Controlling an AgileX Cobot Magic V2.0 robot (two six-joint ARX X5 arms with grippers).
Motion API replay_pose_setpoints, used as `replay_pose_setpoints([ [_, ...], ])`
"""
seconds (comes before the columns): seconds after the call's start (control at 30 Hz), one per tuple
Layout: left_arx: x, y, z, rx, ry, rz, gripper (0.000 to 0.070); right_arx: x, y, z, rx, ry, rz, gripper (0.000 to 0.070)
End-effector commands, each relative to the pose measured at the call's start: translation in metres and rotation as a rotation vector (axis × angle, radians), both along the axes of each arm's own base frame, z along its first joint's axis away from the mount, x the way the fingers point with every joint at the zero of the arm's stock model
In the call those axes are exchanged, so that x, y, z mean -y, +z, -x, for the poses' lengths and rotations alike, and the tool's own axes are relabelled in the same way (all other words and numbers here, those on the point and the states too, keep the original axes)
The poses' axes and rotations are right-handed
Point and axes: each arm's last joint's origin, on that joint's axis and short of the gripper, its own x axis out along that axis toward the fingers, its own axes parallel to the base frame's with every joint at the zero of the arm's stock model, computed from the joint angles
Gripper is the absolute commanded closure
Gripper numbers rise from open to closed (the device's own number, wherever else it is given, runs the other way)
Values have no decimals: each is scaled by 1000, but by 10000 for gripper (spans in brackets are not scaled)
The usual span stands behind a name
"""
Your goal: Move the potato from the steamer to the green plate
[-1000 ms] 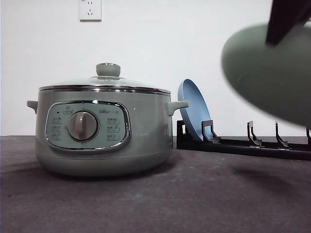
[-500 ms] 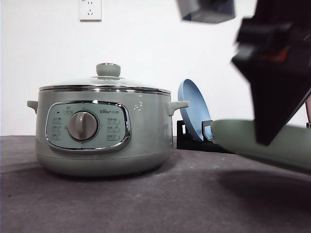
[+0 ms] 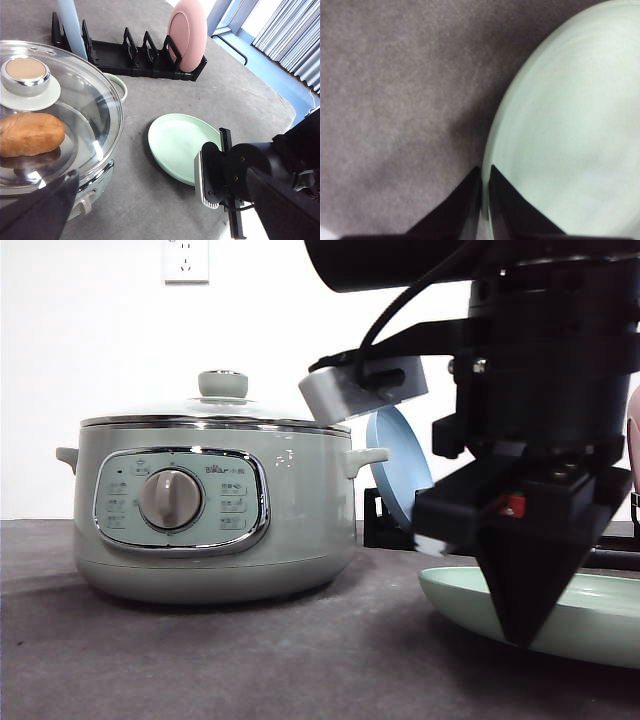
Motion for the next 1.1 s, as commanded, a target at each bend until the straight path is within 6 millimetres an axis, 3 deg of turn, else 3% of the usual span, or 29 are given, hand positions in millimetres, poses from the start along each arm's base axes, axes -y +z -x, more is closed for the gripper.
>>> replay_pose_setpoints([
  [0.0,0,7,0,33,-11,1,0,-5,-1,2,5,-7,-16,674],
  [0.23,0,7,0,38,-12,-1,0,-5,3,3,-27,-11,-49,418],
  [0.33,0,7,0,38,-12,-1,0,-3,10,3,-72,-6,-106,344],
  [0.47,0,7,0,42,-12,1,0,1,29,4,-105,0,-215,319],
  [0.67,0,7,0,44,-12,1,0,19,68,0,-59,-23,-383,150],
  [1.07,0,7,0,41,-12,0,0,104,140,-5,237,-196,-711,147],
])
